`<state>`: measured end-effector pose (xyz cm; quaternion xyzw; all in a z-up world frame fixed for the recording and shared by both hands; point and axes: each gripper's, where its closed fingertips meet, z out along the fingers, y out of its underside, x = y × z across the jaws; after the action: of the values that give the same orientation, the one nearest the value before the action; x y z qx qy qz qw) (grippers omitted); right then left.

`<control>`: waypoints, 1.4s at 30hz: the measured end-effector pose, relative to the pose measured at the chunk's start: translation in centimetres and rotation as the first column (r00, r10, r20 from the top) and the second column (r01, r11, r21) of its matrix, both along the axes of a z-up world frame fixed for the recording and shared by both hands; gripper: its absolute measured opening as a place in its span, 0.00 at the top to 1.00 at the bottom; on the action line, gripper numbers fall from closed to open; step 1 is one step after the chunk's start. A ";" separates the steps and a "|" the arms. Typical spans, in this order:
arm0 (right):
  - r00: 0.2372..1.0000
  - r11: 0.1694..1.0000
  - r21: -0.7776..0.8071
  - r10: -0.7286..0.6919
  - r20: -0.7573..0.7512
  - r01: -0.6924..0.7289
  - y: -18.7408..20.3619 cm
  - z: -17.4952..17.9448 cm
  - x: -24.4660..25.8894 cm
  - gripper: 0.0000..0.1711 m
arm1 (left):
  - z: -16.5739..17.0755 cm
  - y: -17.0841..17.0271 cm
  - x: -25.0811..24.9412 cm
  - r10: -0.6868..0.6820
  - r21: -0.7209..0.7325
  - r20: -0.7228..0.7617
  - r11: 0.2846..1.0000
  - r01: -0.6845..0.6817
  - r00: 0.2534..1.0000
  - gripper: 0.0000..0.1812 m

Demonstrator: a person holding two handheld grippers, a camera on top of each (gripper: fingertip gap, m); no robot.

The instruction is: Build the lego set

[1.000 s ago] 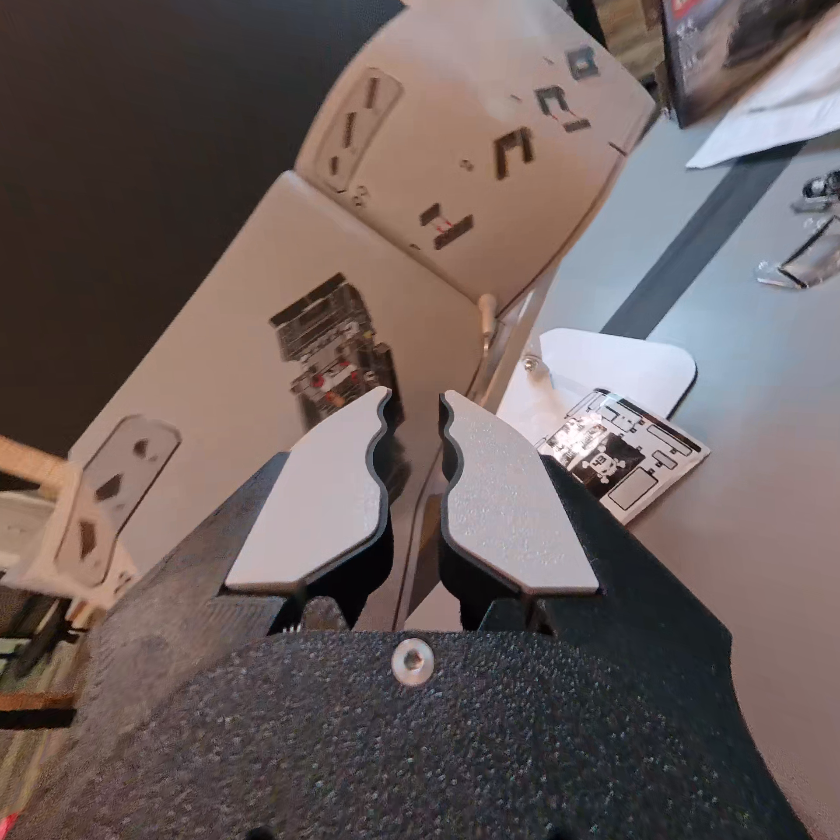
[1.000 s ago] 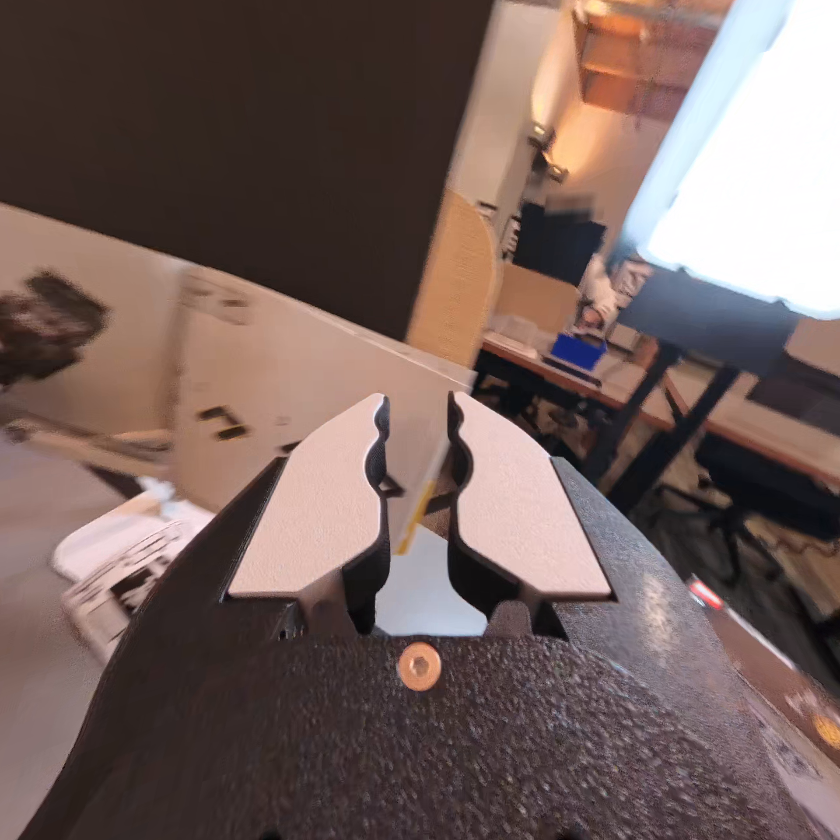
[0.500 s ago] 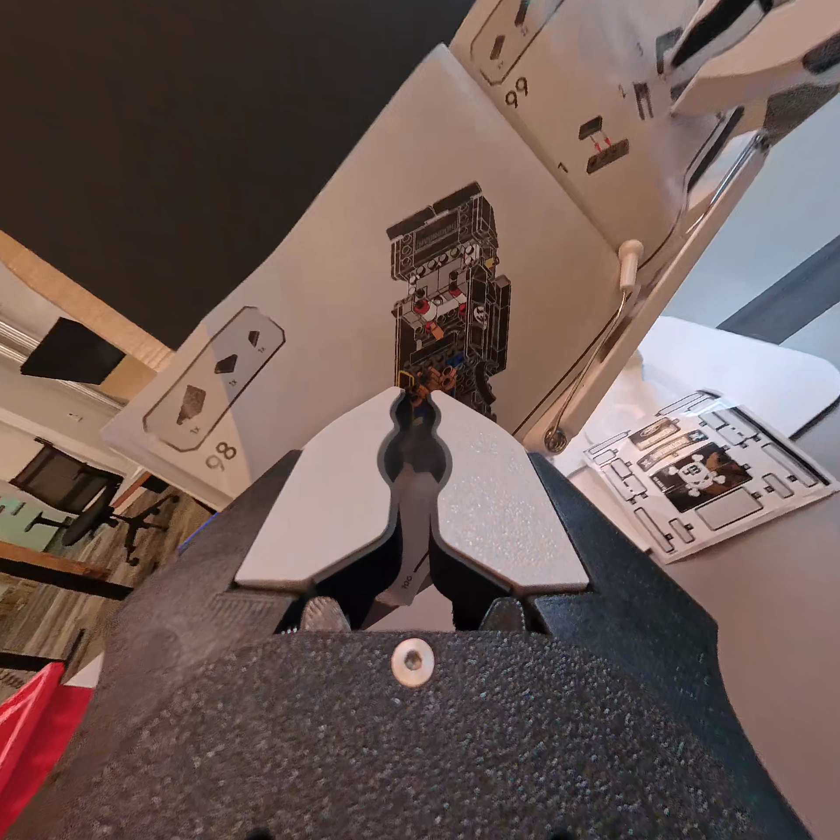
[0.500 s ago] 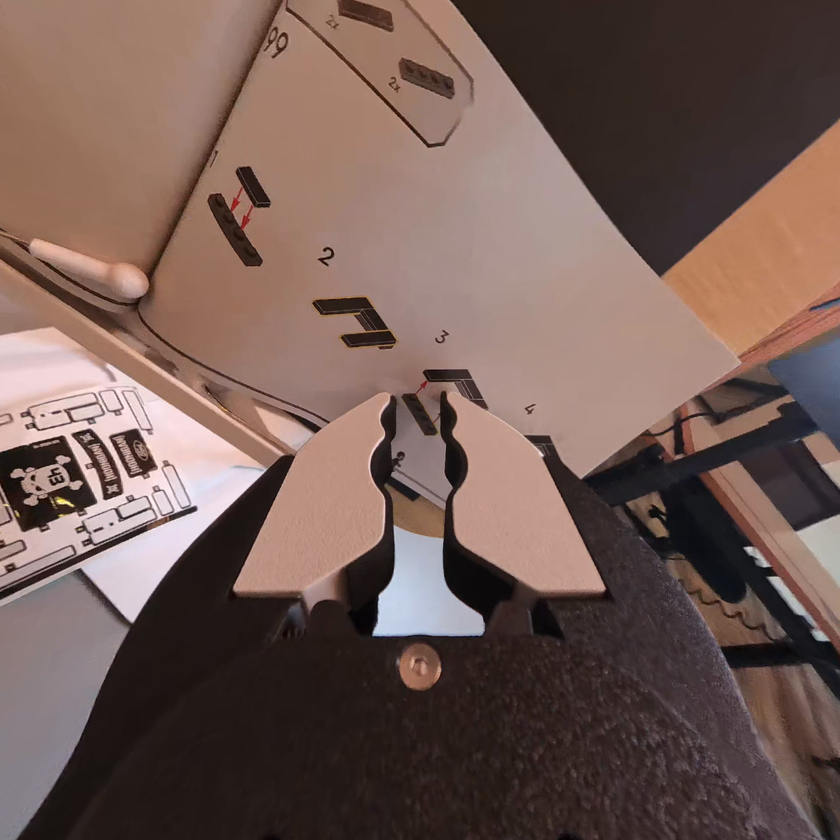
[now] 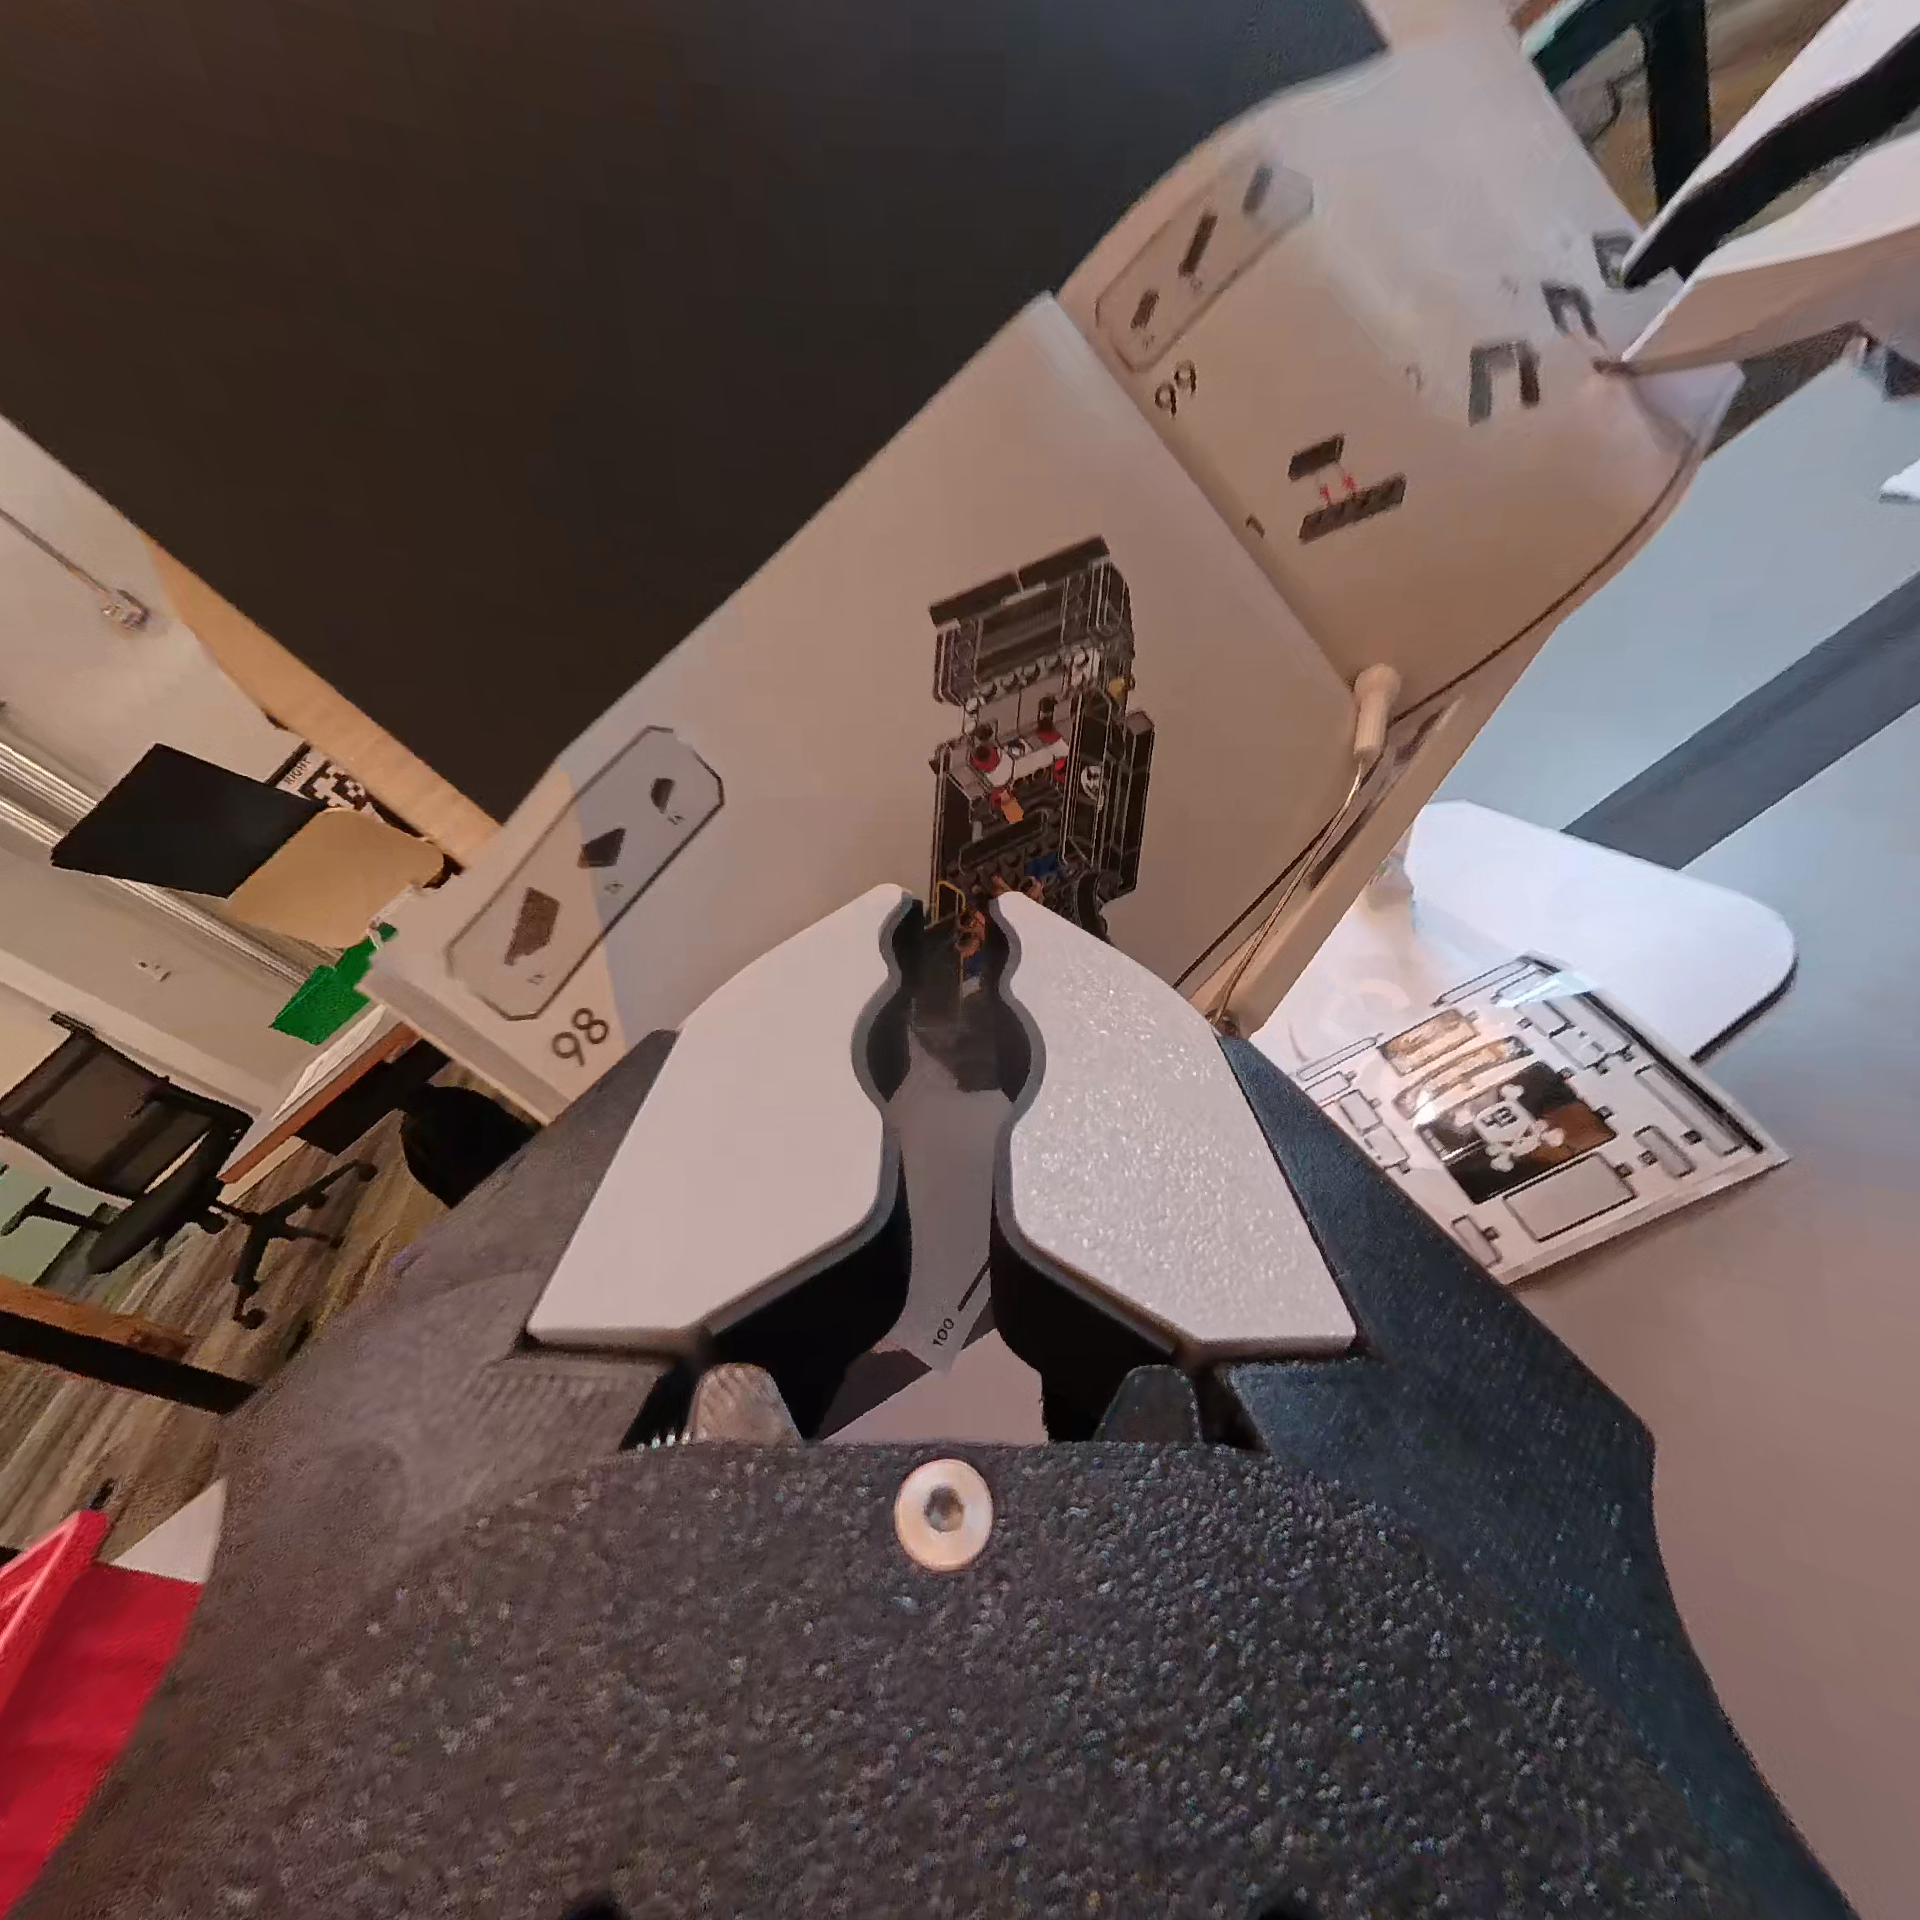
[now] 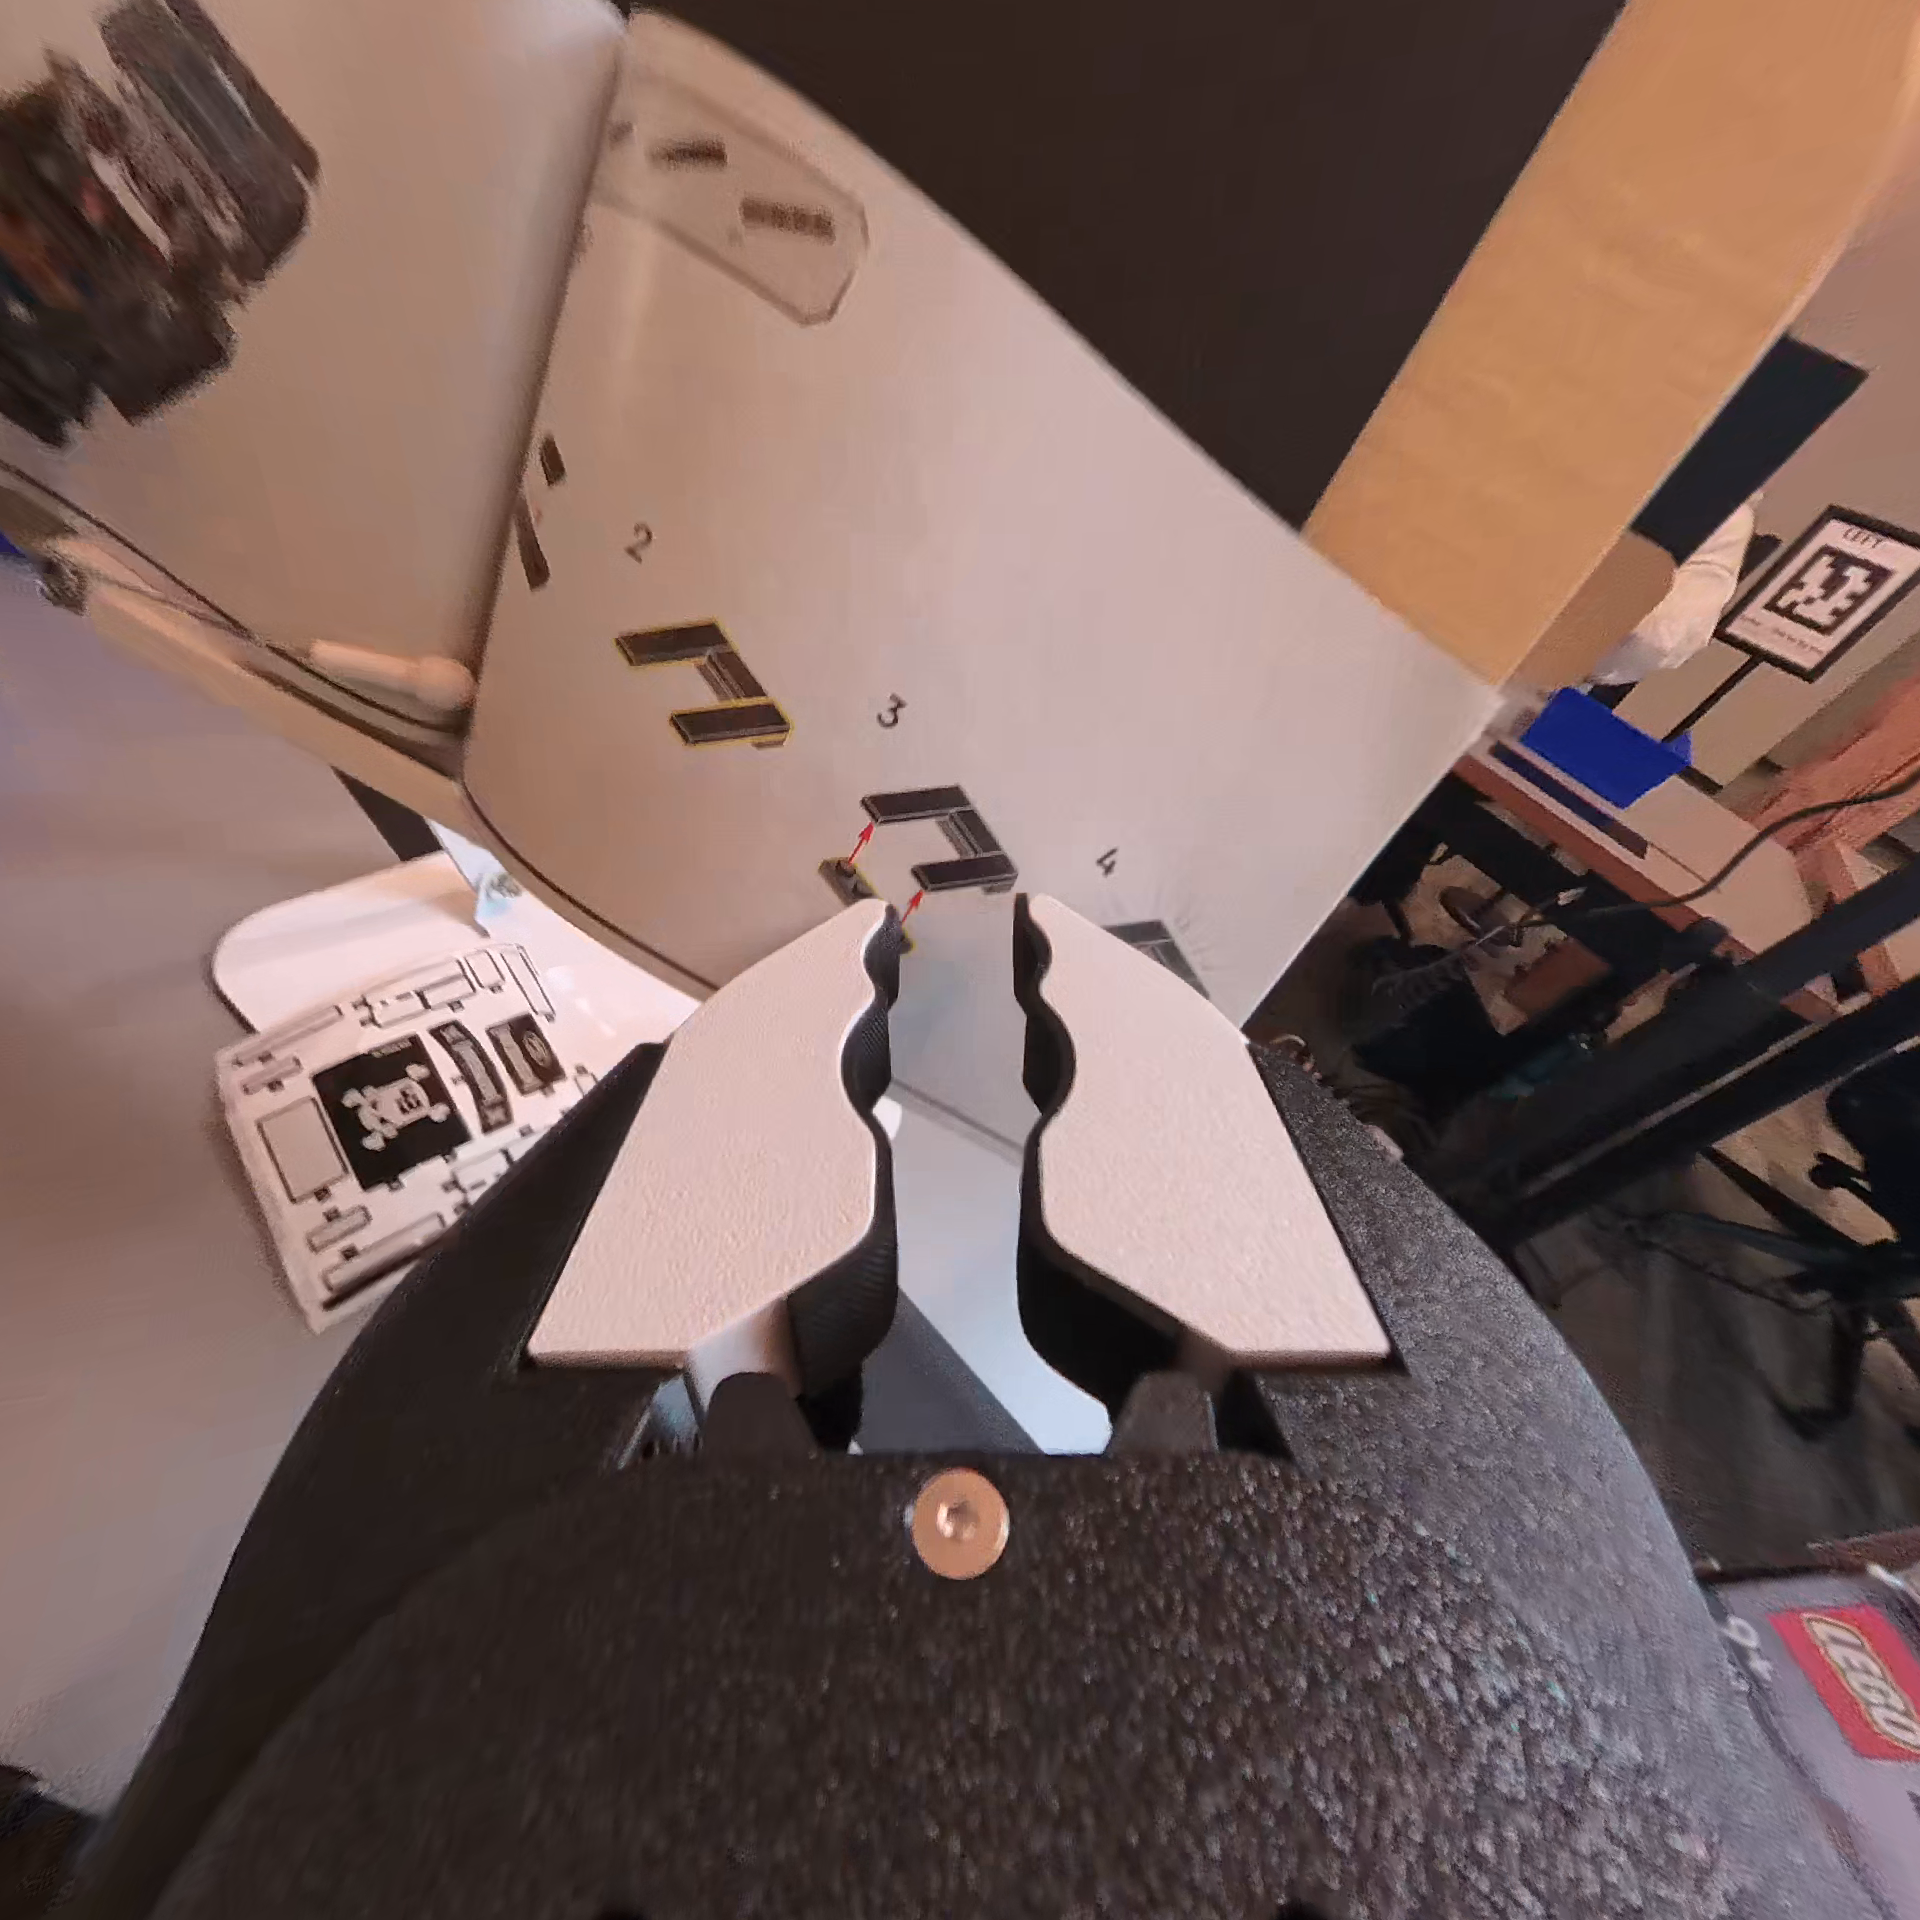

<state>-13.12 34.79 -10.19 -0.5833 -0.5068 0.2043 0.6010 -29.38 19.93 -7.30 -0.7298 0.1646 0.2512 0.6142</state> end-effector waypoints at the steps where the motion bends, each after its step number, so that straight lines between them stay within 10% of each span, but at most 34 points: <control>1: 0.999 1.000 -0.003 0.000 -0.033 0.000 -0.3 0.6 0.3 0.88 | 0.4 -0.4 0.3 -0.003 0.017 0.017 1.000 0.003 1.000 0.94; 13: 0.881 0.992 -0.124 -0.090 -0.464 0.036 -4.8 5.1 6.9 0.84 | 1.9 -4.4 4.3 -0.096 0.310 0.314 0.951 -0.006 0.944 1.00; 26: 0.886 0.979 -0.192 -0.150 -0.438 0.071 -7.1 0.3 9.5 0.81 | -0.6 -5.4 1.2 -0.026 0.379 0.389 0.915 -0.135 0.921 1.00; 30: 0.905 0.978 -0.195 -0.148 -0.399 0.074 -6.9 -1.2 9.0 0.80 | 0.9 -6.5 -0.9 0.008 0.405 0.417 0.893 -0.194 0.909 0.85; 36: 0.919 0.976 -0.211 -0.131 -0.371 0.054 -4.6 -0.5 7.7 0.75 | 0.8 -3.9 -4.7 0.012 0.148 0.592 0.981 -0.123 0.806 0.45; 42: 0.943 0.964 -0.266 -0.098 -0.317 0.011 2.8 1.7 4.8 0.64 | -2.2 0.0 -5.9 -0.008 -0.090 0.601 0.993 0.078 0.799 0.61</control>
<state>-8.36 37.57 -8.48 -0.6291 -0.3523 0.3464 0.6002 -35.31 19.91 -9.50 -0.8006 -0.0080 -0.0160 0.5990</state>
